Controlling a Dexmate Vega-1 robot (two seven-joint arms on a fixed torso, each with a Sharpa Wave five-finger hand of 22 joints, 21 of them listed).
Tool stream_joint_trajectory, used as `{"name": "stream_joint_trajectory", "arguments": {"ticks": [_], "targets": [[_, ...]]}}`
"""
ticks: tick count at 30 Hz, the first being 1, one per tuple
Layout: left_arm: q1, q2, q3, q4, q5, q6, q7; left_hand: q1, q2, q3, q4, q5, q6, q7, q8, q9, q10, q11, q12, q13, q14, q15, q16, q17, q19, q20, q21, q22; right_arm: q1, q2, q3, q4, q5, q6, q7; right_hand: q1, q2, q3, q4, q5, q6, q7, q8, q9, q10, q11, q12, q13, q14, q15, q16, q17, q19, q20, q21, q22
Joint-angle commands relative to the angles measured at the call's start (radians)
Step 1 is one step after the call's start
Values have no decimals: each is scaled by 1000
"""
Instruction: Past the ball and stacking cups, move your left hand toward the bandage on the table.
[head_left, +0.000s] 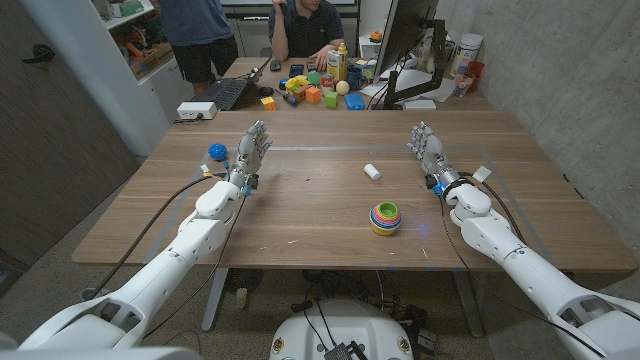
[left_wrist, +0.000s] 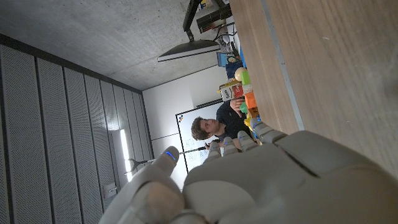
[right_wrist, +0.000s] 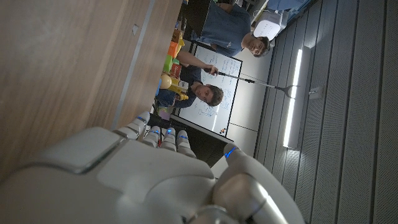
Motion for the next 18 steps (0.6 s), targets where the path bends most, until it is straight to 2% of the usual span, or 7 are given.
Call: {"name": "stream_joint_trajectory", "arguments": {"ticks": [1,9,10,11,12,13,18], "targets": [[-10,-19,4,20,11,-21,12,0,134,5,-1,6,-82,-12,8,2,-74,-9,7,5,-59,-16,7,2,-5,18,6,2,16,13,-19,25,-28,14,19,-1,133,9,0,6,-6,2,7,2,-7,0,5,2,-30,-70,4,4,-5,-105,4,4],[-21,-7,17,3,48,4,45,1,133,5,-2,7,-60,-22,14,3,-52,-13,13,5,-44,-17,11,1,8,28,11,2,18,14,-19,31,-25,15,23,0,133,9,0,6,-6,2,7,2,-7,0,5,2,-30,-69,4,4,-4,-104,2,4],[-23,-4,20,-4,58,11,57,1,129,4,-3,6,-50,-27,17,4,-43,-12,15,6,-35,-8,13,1,15,39,13,2,18,14,-19,32,-25,15,25,0,133,9,0,6,-6,2,7,2,-7,1,5,2,-30,-69,4,4,-4,-103,2,4],[-26,-2,23,-8,70,15,68,1,115,-3,-7,2,-37,-40,19,4,-33,-17,16,6,-25,0,15,1,25,66,16,2,17,14,-19,31,-23,13,26,0,133,9,0,6,-6,2,7,2,-7,0,5,2,-30,-70,4,4,-4,-103,2,4],[-30,-3,25,-7,80,11,74,1,108,-7,-10,0,-29,-46,21,5,-28,-19,17,6,-23,0,15,1,28,78,17,1,18,14,-19,33,-23,17,29,0,133,9,0,6,-6,2,7,2,-7,1,5,2,-30,-70,4,4,-4,-103,2,4],[-34,-3,28,-7,88,9,79,2,98,-12,-13,-2,-13,-58,26,5,-12,-25,21,6,-16,1,16,0,33,81,18,1,18,14,-19,35,-24,20,31,0,133,9,0,6,-6,1,7,2,-8,0,4,2,-30,-69,4,4,-4,-104,2,4],[-64,-8,38,7,115,2,81,4,79,-25,-19,-7,17,-80,32,6,13,-31,26,7,9,-5,20,-2,50,78,22,0,14,13,-18,30,-18,20,38,0,132,10,0,6,-6,0,7,2,-7,1,5,2,-30,-68,4,4,-4,-103,1,4]]}}
